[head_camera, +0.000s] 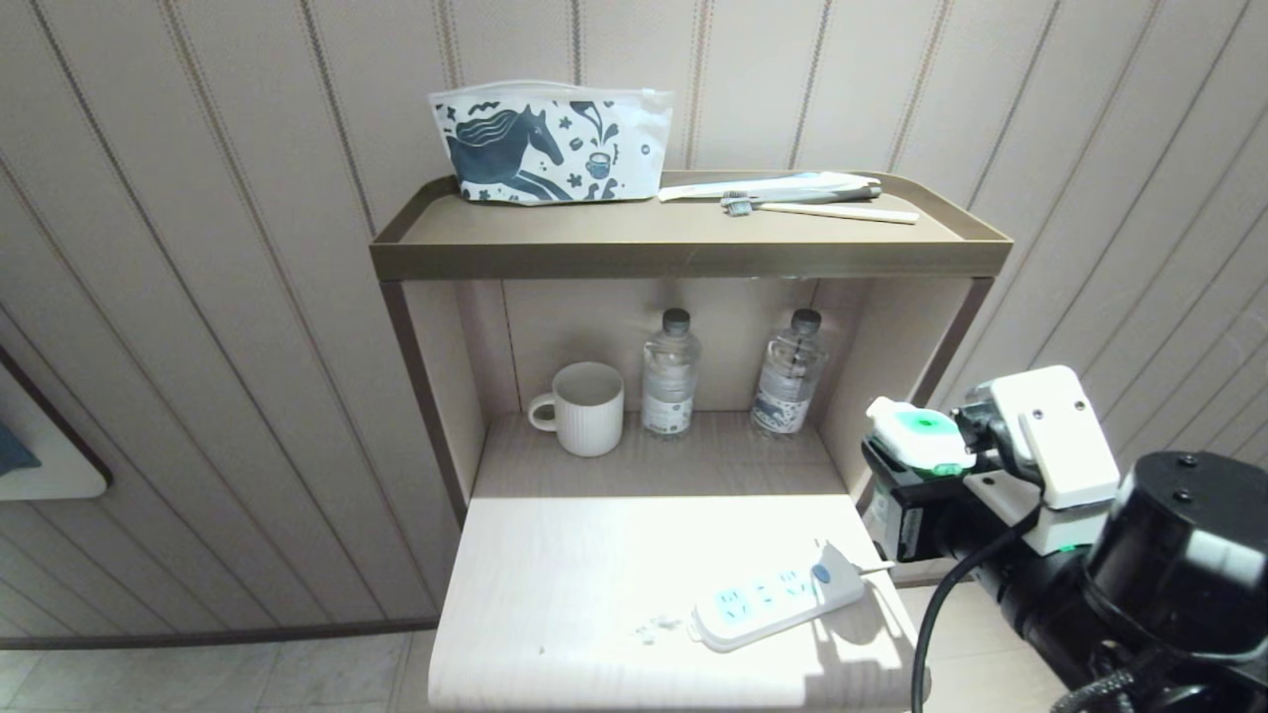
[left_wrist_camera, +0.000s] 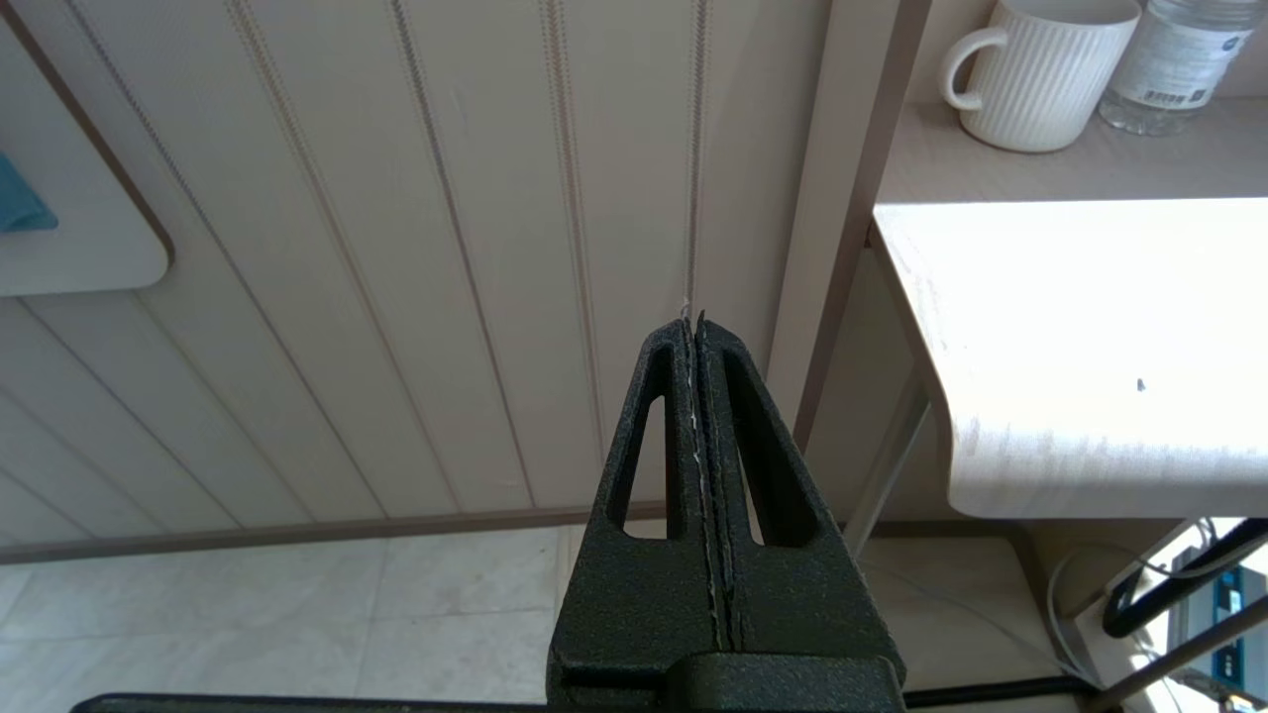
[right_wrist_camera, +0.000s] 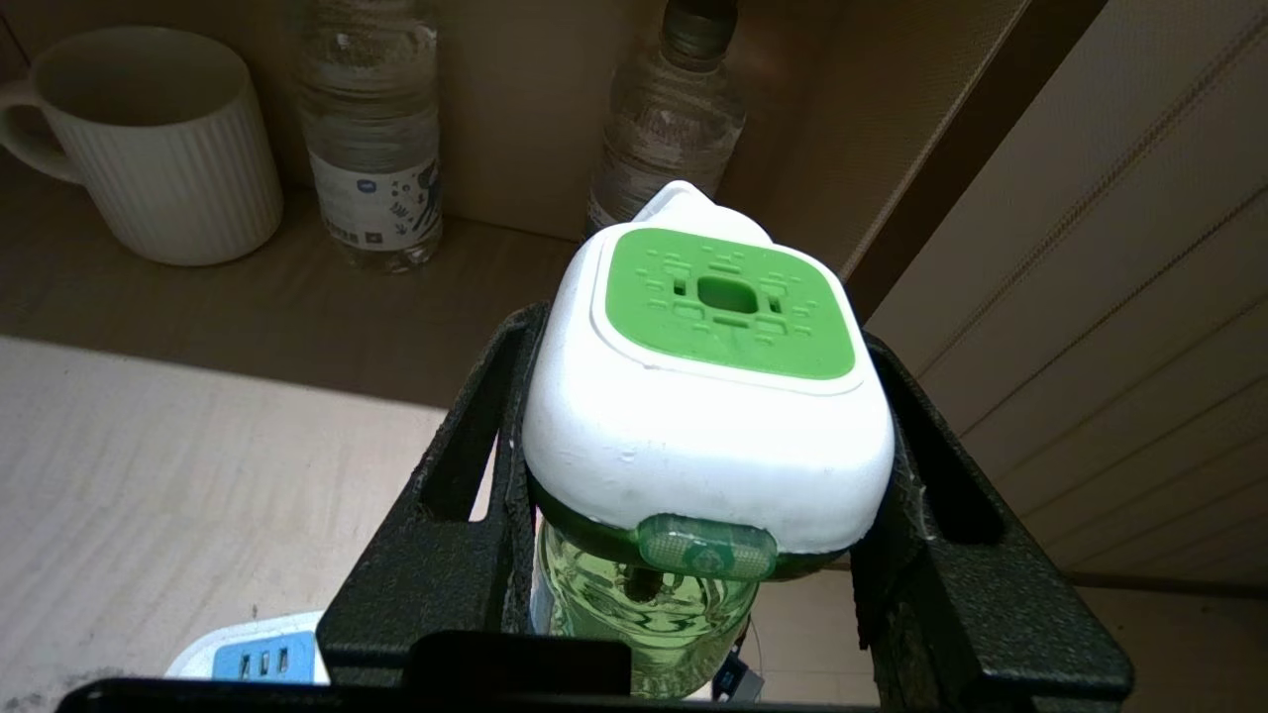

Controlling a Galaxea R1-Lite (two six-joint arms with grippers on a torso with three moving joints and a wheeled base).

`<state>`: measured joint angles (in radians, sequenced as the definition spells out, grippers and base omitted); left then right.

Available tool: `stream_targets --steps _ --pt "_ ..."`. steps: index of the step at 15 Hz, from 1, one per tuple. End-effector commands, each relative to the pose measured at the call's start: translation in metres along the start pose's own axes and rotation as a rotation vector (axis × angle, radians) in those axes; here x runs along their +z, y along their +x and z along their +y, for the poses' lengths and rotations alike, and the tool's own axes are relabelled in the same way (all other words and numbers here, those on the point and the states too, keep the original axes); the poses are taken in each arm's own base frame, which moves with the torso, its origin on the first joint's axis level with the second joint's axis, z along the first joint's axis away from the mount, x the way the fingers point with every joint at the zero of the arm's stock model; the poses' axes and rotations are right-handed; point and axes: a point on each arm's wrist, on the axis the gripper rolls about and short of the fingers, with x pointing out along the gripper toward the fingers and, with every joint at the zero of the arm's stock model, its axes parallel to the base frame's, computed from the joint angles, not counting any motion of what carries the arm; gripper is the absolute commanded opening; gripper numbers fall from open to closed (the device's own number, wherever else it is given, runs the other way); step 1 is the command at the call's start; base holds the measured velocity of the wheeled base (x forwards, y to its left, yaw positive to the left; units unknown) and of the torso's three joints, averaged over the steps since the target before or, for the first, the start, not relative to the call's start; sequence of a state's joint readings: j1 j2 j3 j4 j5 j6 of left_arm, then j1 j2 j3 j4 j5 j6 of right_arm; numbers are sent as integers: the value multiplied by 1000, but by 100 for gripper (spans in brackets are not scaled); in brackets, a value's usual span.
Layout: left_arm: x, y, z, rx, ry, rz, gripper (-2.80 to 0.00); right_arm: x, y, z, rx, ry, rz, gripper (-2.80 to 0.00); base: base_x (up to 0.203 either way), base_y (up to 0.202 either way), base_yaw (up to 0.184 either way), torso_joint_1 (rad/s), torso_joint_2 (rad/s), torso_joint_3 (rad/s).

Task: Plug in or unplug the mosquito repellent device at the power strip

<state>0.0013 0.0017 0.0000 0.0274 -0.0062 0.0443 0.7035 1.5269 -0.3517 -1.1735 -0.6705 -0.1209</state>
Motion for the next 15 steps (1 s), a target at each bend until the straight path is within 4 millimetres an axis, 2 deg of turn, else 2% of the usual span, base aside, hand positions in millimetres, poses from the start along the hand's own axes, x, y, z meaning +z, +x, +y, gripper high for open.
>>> stream_targets --steps 1,8,15 --pt "0 0 0 -1 0 1 -280 -9 2 8 -19 5 -69 -280 0 0 0 0 0 0" --pt "0 0 0 -1 0 1 -280 -11 2 11 -36 -39 -83 -280 0 0 0 -4 11 6" --pt "0 0 0 0 0 2 -280 -5 0 12 -46 -26 -100 -280 0 0 0 -210 468 255"
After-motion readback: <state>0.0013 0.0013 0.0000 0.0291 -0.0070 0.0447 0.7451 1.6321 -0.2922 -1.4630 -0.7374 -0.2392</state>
